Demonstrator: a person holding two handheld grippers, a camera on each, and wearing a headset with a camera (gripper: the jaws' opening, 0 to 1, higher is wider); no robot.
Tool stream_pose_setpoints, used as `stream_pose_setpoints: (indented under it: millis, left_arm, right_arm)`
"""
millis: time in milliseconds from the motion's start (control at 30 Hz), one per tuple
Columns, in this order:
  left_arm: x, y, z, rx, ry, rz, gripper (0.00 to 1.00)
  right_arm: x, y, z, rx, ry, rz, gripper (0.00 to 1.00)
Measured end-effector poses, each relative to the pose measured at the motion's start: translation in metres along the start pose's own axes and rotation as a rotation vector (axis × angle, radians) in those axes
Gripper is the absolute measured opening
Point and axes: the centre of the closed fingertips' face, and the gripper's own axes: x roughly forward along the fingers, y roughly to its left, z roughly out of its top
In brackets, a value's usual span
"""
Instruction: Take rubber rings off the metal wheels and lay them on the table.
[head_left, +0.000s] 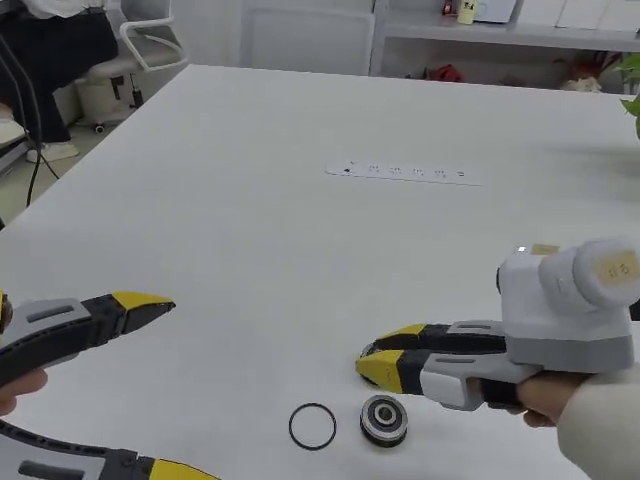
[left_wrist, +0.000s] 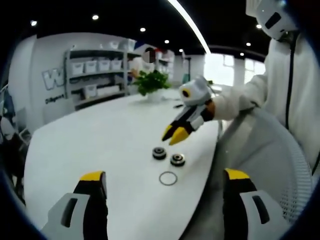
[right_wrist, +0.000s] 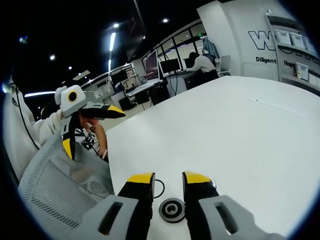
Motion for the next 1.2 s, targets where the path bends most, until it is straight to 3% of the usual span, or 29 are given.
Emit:
stream_pose_setpoints:
  millis: [167, 467, 733, 933, 1200]
  left_arm:
    - [0.000, 0.003, 0.007, 0.026, 0.013, 0.006, 0.96]
    - [0.000, 0.002, 0.033, 0.054, -0.027, -0.005, 0.95]
    - [0.005, -0.003, 0.068, 0.081, -0.096, -0.036, 0.94]
    - [0.015, -0.007, 0.088, 0.135, -0.111, -0.064, 0.92]
    - [0.041, -0.019, 0.096, 0.184, -0.107, -0.139, 0.85]
  right_arm:
    - [-0.007, -0.008, 0.003, 0.005, -0.013, -0.019, 0.20]
    - [-0.016, -0.012, 0.000, 0.017, -0.014, -0.010, 0.22]
    - [-0.021, -0.018, -0.014, 0.030, 0.022, 0.004, 0.22]
    - [-0.019, -0.016, -0.024, 0.011, 0.063, 0.027, 0.22]
    - [-0.019, -0.017, -0.030, 0.007, 0.085, 0.039, 0.22]
